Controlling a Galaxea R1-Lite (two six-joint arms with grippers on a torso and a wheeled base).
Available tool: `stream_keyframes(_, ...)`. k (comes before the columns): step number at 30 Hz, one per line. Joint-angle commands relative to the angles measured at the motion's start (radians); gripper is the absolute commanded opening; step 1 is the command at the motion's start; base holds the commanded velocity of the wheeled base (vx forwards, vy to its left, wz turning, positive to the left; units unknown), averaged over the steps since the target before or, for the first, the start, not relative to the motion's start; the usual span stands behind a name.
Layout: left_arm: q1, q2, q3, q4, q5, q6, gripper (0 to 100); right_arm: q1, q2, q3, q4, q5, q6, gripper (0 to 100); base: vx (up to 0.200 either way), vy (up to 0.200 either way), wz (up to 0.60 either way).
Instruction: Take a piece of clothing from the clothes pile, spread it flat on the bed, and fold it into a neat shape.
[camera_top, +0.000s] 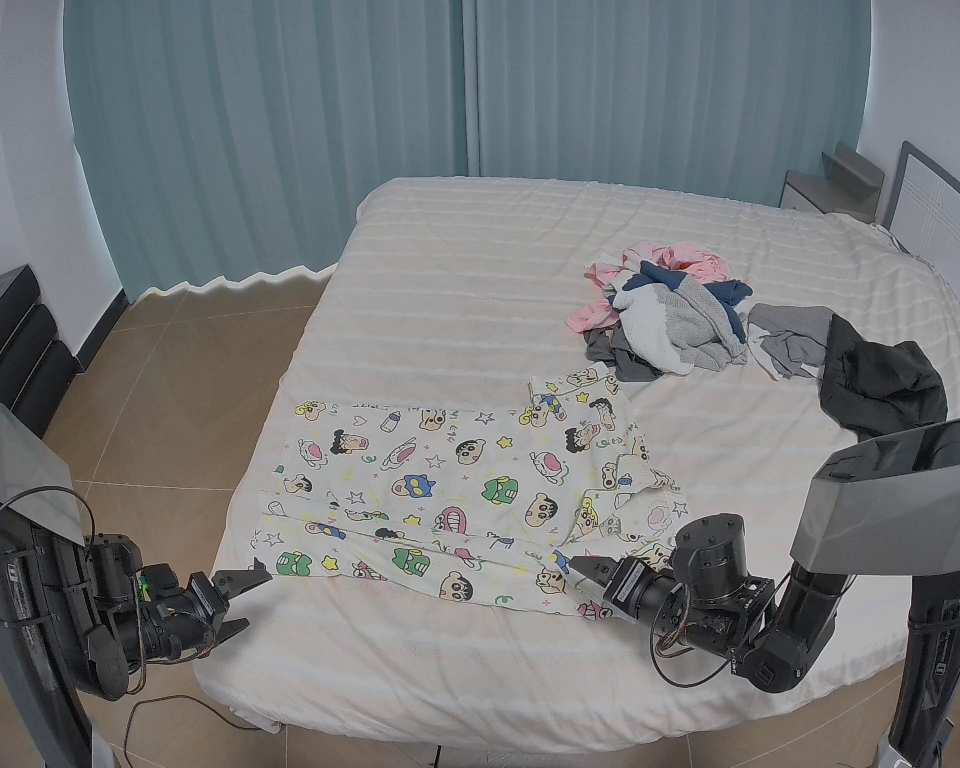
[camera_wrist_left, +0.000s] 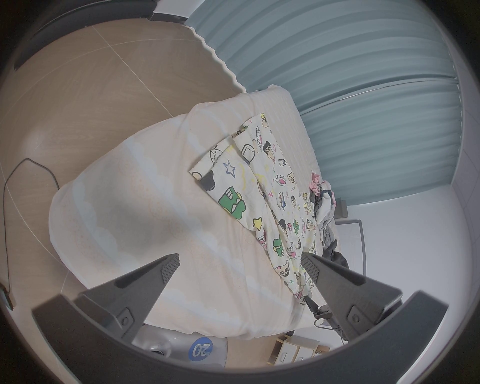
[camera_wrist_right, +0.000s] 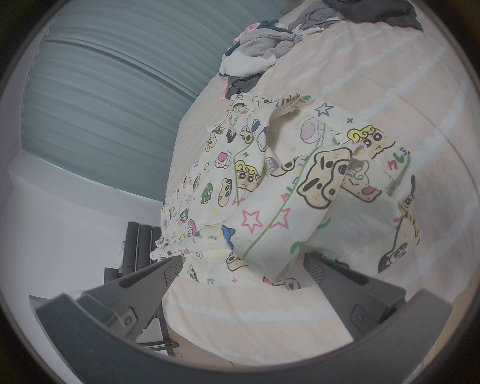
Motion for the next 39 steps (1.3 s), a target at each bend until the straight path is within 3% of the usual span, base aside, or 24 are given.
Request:
stream_keyframes(1,0.001,0.008,0.000,-0.018,0.002,0.001,100,0.000,0.029,-0.005,-0.004,-0.013,-0.010,0,0.000,0.000,0.00)
stream_keyframes(10,-0.001,0.009,-0.001,-0.018,0.005,0.003,100,-0.001,0.022,0.000,-0.004,-0.017,-0.031,0,0.000,0.000,0.00)
stream_keyframes(19,-0.002,0.011,-0.001,-0.018,0.007,0.003,100,0.066,-0.017,-0.016,0.013,-0.054,-0.080,0,0.000,0.000,0.00)
stream_keyframes(31,-0.002,0.011,-0.001,-0.018,0.008,0.004,100,0.106,-0.103,-0.189,0.355,-0.111,-0.088,0,0.000,0.000,0.00)
stream_keyframes(39,-0.002,0.011,-0.001,-0.018,0.008,0.004,100,0.158,-0.108,-0.210,0.409,-0.115,-0.087,0,0.000,0.000,0.00)
